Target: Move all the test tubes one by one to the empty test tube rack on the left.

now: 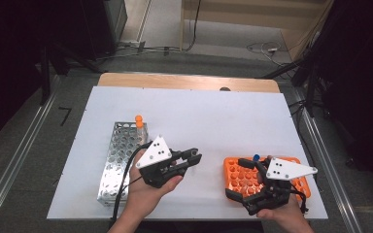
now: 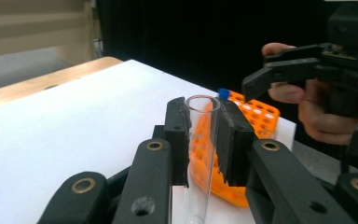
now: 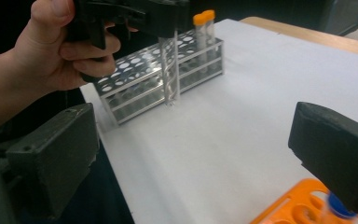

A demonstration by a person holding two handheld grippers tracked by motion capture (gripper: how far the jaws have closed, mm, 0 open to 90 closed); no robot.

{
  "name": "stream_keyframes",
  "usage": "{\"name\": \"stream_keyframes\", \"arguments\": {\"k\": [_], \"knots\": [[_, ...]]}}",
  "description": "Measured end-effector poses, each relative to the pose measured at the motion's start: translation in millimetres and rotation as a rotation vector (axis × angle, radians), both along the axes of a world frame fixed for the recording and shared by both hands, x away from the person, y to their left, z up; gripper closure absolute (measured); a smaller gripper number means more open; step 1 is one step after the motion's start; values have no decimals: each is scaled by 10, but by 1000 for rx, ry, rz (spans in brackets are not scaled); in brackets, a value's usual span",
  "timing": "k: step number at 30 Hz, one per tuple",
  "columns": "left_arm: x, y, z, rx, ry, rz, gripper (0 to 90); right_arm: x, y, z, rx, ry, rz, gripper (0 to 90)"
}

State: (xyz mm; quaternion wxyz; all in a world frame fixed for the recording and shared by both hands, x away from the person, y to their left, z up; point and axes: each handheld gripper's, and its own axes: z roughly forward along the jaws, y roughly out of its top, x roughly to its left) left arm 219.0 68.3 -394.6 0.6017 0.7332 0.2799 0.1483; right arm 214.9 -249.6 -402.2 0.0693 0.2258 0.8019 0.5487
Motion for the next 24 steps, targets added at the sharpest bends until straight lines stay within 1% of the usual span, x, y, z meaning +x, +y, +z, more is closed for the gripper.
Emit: {"name": "stream_keyframes", "arguments": {"k": [5,7,11,13,18,19,24], "knots": [[64,131,29,2,-8,40,772,43,-114,7,5,3,-36,0],[89,192,43,-9,-16,62,771,60,-157,9,4,2,-59,0],[158,317,56,-15,-21,106,772,106,-258,7,17,6,-90,0],[190,384,69,-9,-27,132,772,126,-310,1,25,8,-99,0],[256,569,88,-10,-35,197,772,153,-430,-6,16,8,-139,0],[268,608,89,-16,-36,209,772,158,-456,-10,17,7,-148,0],[327,772,63,-17,-34,265,772,177,-568,-41,13,9,-178,0]]}}
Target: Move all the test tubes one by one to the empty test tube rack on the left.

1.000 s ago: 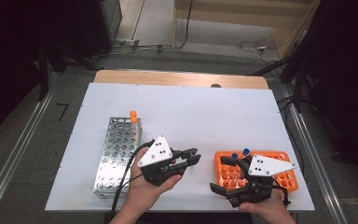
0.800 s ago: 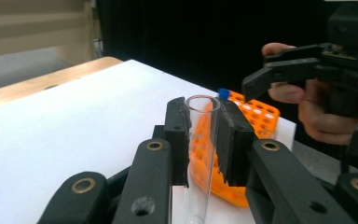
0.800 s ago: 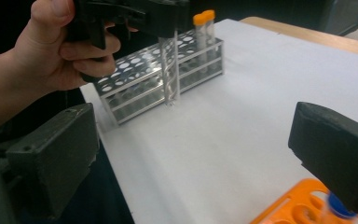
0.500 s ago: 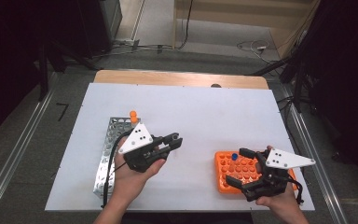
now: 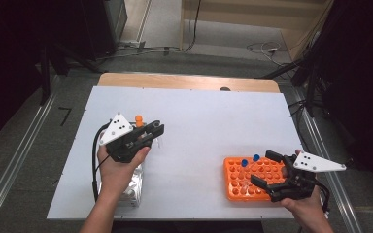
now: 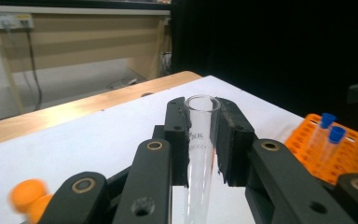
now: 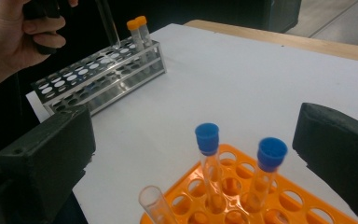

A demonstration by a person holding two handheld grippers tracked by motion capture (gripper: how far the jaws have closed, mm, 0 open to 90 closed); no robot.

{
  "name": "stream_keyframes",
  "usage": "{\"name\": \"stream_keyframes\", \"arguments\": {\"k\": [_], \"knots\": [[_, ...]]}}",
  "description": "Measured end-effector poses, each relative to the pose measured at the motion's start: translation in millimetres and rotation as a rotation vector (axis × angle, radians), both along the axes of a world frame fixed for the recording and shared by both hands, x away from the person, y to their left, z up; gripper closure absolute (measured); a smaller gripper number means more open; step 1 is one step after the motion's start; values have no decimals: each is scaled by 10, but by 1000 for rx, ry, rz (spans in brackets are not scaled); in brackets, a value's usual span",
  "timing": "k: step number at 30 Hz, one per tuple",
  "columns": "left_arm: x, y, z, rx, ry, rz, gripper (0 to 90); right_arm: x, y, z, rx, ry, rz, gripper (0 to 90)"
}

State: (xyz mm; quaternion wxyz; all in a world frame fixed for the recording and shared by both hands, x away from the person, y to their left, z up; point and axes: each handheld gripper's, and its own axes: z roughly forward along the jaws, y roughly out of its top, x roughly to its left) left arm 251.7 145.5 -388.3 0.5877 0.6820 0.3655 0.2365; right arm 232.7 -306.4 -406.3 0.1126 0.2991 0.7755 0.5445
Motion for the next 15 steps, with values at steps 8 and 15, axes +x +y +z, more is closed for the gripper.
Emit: {"name": "stream_keyframes", "arguments": {"k": [8,15], "knots": [[61,195,-67,1,-4,76,772,8,-122,-32,-15,-9,-40,0],[104,335,-165,5,5,146,772,7,-200,-56,-20,-13,-67,0]]}}
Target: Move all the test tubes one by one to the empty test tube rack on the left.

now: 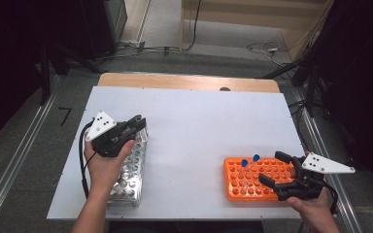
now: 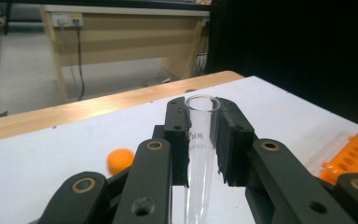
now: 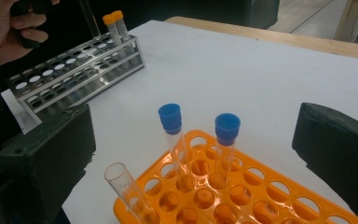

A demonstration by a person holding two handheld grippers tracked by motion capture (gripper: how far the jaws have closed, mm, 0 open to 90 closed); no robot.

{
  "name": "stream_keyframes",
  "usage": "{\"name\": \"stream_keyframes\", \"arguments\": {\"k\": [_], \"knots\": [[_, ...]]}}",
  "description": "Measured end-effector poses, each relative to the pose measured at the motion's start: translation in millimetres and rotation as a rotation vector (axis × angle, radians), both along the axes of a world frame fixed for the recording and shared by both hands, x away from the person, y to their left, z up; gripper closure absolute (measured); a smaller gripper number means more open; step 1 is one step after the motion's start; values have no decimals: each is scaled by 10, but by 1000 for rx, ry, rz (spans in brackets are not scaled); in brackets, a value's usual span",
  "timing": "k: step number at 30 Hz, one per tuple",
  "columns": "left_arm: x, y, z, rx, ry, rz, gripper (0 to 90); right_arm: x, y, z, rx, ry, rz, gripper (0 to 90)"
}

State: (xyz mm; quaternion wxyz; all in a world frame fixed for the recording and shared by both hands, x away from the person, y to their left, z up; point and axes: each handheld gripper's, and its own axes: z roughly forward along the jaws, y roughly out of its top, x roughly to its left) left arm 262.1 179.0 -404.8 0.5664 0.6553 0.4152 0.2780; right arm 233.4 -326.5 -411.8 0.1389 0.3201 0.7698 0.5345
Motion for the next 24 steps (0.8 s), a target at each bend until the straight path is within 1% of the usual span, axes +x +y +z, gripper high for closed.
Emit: {"name": "stream_keyframes", "arguments": {"k": [4,10,14,17,21,24], "knots": [[19,48,-62,3,1,32,772,-14,-35,-9,-3,-12,-17,0],[72,85,-201,8,13,67,772,-17,-54,-56,-22,-1,-24,0],[92,99,-250,2,16,79,772,-21,-66,-66,-26,0,-26,0],[97,87,-266,17,23,84,771,-22,-82,-74,-27,4,-32,0],[90,55,-288,54,48,93,771,-24,-99,-87,-30,4,-34,0],[91,31,-311,80,75,97,771,-24,-102,-95,-28,6,-36,0]]}}
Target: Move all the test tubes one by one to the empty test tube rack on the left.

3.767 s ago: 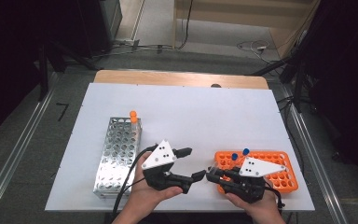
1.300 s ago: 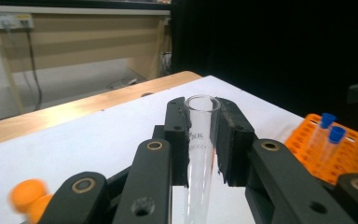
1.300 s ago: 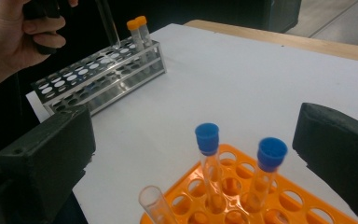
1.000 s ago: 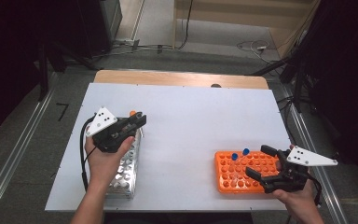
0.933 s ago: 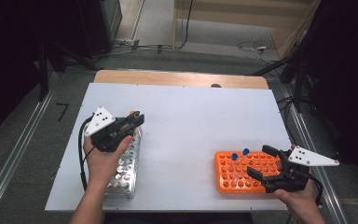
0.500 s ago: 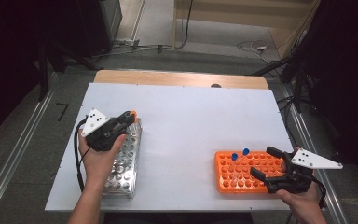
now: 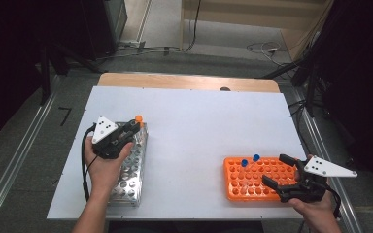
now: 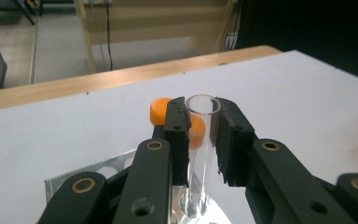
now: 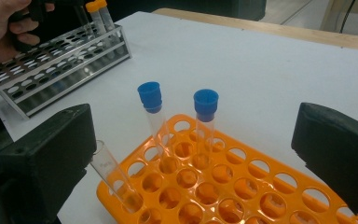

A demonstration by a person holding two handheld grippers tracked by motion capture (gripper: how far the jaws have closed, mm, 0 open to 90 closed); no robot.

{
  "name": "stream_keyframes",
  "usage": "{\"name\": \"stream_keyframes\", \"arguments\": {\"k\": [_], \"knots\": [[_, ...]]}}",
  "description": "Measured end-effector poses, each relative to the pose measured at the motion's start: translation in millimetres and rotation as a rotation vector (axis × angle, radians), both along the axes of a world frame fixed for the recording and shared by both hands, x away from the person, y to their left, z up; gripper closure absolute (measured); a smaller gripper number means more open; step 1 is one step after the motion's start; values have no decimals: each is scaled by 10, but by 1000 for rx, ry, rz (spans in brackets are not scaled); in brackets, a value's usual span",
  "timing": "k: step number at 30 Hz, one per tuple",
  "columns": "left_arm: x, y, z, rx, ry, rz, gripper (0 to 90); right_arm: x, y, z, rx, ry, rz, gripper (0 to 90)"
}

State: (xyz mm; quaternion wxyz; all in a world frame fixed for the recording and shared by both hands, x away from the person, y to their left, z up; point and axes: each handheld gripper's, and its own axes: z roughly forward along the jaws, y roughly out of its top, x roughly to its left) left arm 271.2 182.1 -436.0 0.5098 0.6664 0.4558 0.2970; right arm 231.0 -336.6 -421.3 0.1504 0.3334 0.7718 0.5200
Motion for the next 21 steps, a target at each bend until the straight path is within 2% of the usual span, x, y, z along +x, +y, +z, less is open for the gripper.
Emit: {"name": "stream_keyframes", "arguments": {"k": [5,10,14,21], "knots": [[4,-41,-26,40,44,9,769,-3,-7,-16,-9,1,-3,0],[22,-52,-29,61,109,16,768,-9,-10,-52,-20,11,4,0],[22,-77,-33,82,140,17,763,-6,10,-73,-25,18,13,0],[38,-80,-39,60,178,6,733,-17,36,-95,-30,21,34,13]]}}
